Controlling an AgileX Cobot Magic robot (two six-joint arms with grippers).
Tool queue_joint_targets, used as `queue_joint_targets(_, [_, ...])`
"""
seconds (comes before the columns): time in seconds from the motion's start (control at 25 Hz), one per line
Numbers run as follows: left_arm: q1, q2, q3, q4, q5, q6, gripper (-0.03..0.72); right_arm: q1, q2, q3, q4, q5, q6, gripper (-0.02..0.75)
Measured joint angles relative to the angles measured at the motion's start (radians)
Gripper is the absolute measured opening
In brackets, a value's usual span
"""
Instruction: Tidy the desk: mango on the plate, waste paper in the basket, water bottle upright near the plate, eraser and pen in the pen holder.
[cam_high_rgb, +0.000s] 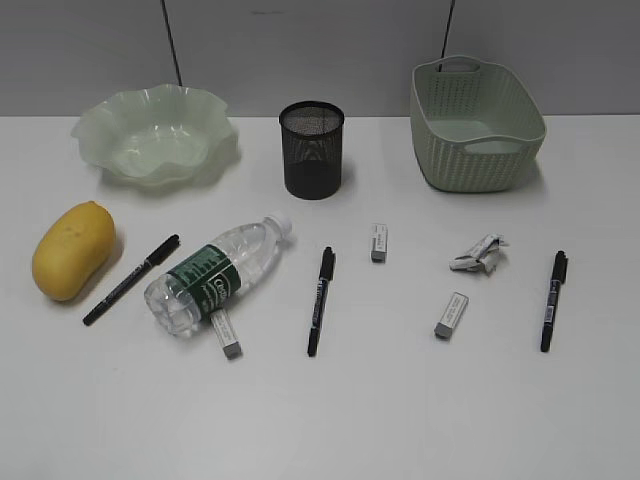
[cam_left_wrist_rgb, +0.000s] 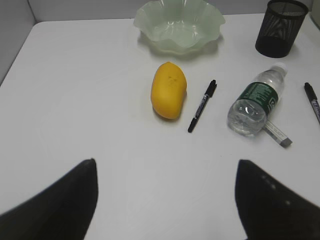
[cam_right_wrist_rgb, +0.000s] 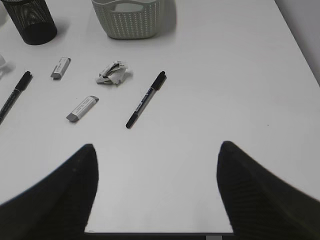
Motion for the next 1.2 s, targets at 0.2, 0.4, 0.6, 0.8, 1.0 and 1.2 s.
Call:
queue_joint_targets(0.2, [0.0,0.0,0.0,0.0,0.0,0.0,0.643,0.0,0.0,0.0,0.0,0.0,0.0,0.582])
queue_joint_targets(0.4, [0.0,0.0,0.0,0.0,0.0,0.0,0.627,0.0,0.0,0.0,0.0,0.0,0.0,0.582])
queue_joint_targets(0.6, [0.0,0.0,0.0,-0.005,-0.001,0.0,0.578,0.0,0.0,0.0,0.0,0.0,0.0,0.582])
queue_joint_targets(0.8, [0.0,0.081,-0.033,-0.017,-0.053,0.0,0.571,0.0,0.0,0.0,0.0,0.0,0.0,0.582])
queue_joint_targets(1.0, [0.0,0.309,-0.089,-0.036,-0.142,0.0,0.57,0.0,0.0,0.0,0.0,0.0,0.0,0.582])
queue_joint_targets(1.2, [-0.005,0.597,-0.112,-0.081,-0.235,0.0,0.593,0.0,0.0,0.0,0.0,0.0,0.0,0.582])
